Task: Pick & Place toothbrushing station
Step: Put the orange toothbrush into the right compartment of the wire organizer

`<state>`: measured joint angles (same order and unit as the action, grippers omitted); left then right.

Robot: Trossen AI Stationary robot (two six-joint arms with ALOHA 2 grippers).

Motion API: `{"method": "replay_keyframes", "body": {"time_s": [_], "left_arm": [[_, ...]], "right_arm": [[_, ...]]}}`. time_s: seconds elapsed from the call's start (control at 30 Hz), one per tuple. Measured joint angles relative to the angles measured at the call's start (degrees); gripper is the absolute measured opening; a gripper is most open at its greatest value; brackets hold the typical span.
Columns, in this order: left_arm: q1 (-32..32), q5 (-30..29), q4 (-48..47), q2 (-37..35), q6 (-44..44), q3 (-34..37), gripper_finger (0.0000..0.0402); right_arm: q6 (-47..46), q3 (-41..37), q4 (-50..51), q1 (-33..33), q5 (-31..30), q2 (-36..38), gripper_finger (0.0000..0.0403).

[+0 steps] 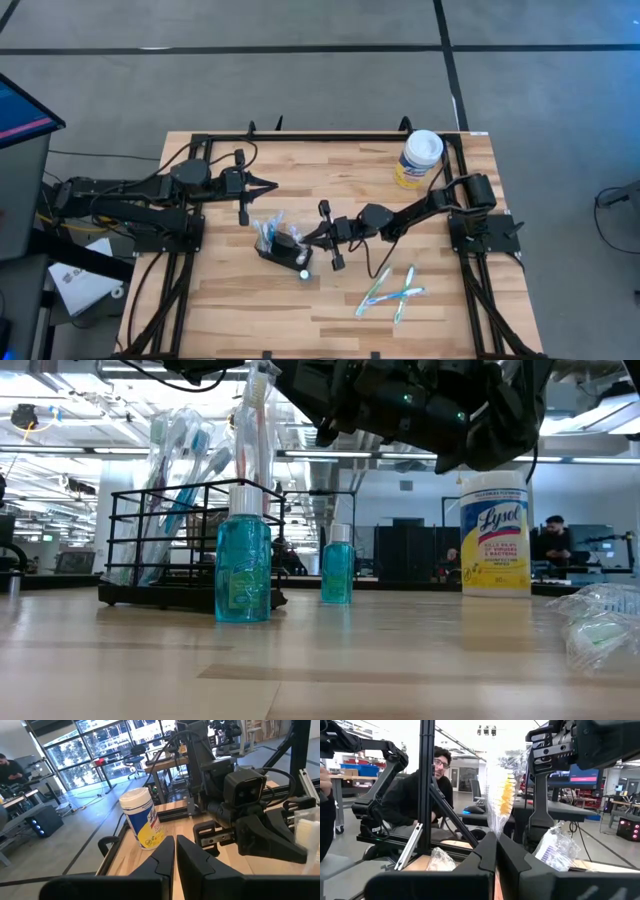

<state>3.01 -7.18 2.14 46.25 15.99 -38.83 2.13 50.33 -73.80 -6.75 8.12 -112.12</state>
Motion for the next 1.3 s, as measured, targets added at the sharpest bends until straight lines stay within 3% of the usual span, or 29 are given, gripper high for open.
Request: {"method": "replay_keyframes", "body": {"time_s": [0.5, 0.8, 1.3], "left_arm": [[0.0, 0.0, 0.0, 0.0, 0.0, 0.0, 0.0012], [0.0, 0.0, 0.0, 0.0, 0.0, 0.0, 0.0012], [0.0, 0.0, 0.0, 0.0, -0.4, 0.0, 0.0012]], "right_arm": [[1.5, -3.9, -6.9, -0.2, 0.9, -0.2, 0.0000], [-0.5, -3.9, -15.9, 0.9, 1.0, -7.3, 0.0000], [-2.2, -3.9, -13.6, 1.9, 1.0, -8.3, 0.0000]]}}
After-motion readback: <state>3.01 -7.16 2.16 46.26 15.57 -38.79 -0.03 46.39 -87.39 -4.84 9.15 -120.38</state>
